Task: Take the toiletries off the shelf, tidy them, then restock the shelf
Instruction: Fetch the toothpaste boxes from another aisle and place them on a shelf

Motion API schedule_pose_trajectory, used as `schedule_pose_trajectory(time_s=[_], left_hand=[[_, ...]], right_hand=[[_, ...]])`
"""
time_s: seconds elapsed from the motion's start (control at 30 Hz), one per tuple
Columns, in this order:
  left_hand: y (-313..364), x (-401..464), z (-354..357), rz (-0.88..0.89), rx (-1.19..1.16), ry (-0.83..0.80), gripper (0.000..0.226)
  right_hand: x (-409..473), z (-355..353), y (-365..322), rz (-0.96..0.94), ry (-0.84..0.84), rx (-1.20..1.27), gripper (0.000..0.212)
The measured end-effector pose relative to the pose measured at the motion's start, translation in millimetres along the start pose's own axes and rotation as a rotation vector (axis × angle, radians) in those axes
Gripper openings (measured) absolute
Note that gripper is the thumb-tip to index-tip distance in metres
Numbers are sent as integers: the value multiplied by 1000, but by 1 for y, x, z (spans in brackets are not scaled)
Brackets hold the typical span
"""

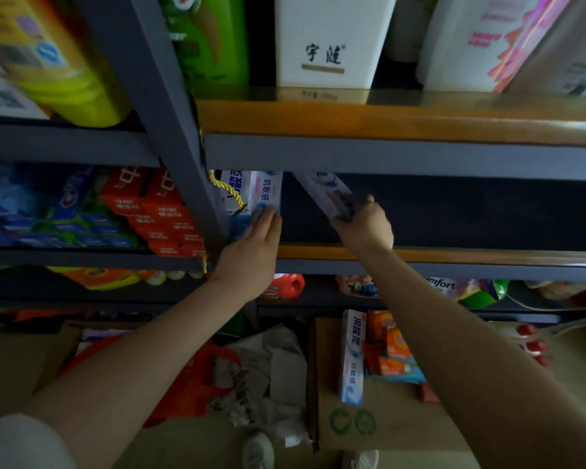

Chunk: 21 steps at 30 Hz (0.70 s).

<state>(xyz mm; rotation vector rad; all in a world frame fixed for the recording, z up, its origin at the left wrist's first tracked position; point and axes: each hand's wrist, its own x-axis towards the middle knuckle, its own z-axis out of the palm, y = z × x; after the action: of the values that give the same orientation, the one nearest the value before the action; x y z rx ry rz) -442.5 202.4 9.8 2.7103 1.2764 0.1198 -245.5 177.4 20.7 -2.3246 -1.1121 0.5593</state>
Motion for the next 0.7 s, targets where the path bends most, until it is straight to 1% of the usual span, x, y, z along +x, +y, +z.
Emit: schedule_pose_trajectory(time_s=[0.1,0.13,0.17,0.23,0.3,0.37,0.4,0.43,0.47,0.5,0.53,0.6,0.63,0.7], left_hand=[[4,-8,-9,50,-291,115,56],[9,-13,-9,45,-402,145,52],[16,-17,-9,7,-545,138,49],[35,-26,-11,-150,-940,-6,42],[55,-36,-11,-274,-1321,-161,31],[71,-46,-7,-327,-1552,-239,19],[77,-50,-5,-331,-1617,-243,17],[82,-54,-4,-328,-1639,-224,20],[85,-59,-3,-305,-1626,-202,27],[89,-64,-2,-254,-1591,-198,38],[93,-69,-2,-165,-1545,-214,50],[102,-79,-5,79,-1390,-256,68],[108,-83,-7,191,-1296,-256,71],[119,-87,-11,329,-1170,-225,69]], right_hand=[[-34,-28,12,-71,61,105,51],[-52,-34,19,-81,69,163,49],[-72,-38,27,-84,77,215,46],[-110,-40,48,-62,53,308,37],[-145,-36,66,-19,-72,471,33],[-174,-31,82,11,-227,656,36],[-186,-29,88,25,-290,708,38],[-195,-25,95,44,-338,727,41],[-202,-21,102,61,-362,714,43],[-206,-17,107,68,-347,648,45],[-207,-16,112,60,-296,535,47],[-205,-18,116,27,-186,345,51],[-203,-22,118,5,-155,308,54],[-200,-29,123,-58,-147,274,52]])
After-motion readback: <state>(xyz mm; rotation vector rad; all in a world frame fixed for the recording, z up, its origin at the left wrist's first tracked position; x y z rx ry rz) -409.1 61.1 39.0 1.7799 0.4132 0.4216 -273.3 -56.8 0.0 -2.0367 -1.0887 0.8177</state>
